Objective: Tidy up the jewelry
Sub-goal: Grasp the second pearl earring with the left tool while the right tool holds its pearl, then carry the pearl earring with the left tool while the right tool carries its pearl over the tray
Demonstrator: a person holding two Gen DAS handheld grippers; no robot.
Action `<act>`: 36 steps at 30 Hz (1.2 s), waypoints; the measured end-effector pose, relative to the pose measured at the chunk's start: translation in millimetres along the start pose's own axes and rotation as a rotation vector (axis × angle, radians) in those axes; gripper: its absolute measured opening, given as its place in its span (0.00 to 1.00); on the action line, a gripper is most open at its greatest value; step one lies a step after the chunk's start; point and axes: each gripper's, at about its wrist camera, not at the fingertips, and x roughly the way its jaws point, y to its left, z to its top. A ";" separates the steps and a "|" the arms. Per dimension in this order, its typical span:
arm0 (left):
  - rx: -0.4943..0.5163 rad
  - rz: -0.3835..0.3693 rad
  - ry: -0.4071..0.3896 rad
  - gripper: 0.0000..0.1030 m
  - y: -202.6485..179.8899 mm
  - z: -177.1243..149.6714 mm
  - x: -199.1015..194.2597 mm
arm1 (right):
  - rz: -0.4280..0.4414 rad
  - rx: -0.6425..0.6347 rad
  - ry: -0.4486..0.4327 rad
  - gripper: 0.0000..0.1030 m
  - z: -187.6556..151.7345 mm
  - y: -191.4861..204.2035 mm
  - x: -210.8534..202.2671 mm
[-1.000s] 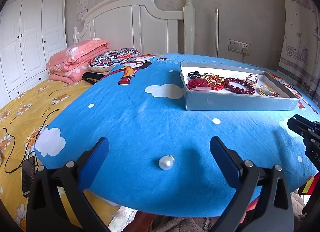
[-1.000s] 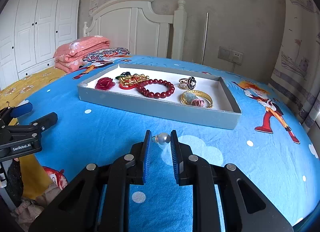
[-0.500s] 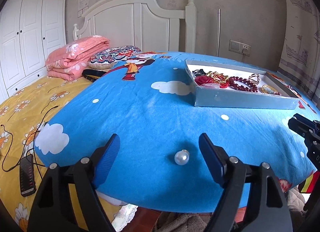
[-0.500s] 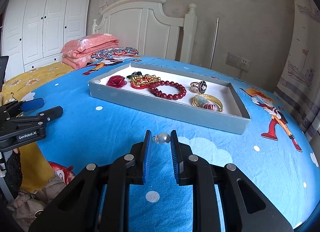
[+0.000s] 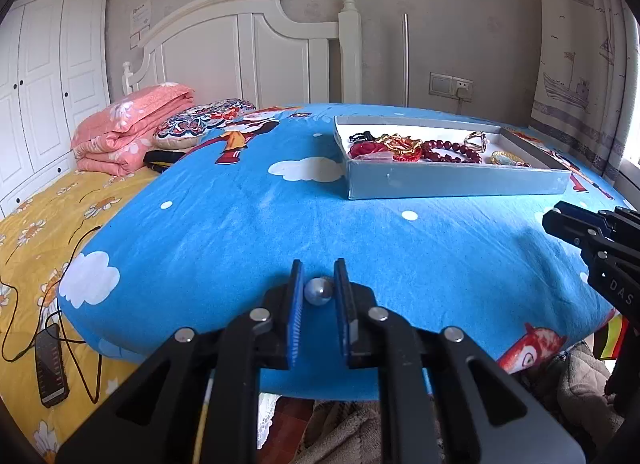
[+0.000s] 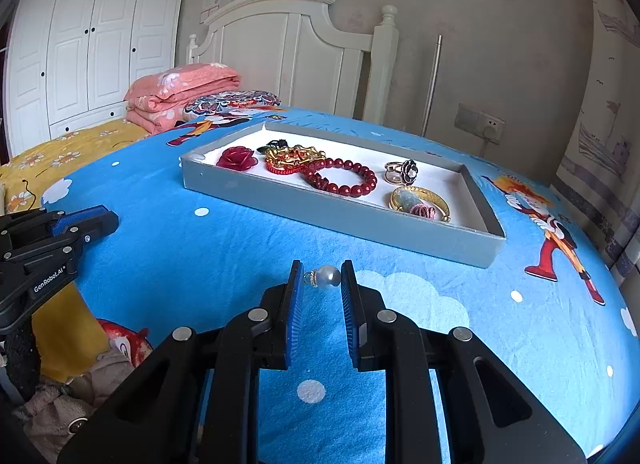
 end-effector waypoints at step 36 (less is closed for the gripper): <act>0.064 0.005 -0.049 0.13 -57.2 39.2 17.3 | -0.106 0.151 -0.016 0.18 10.3 -38.7 -4.1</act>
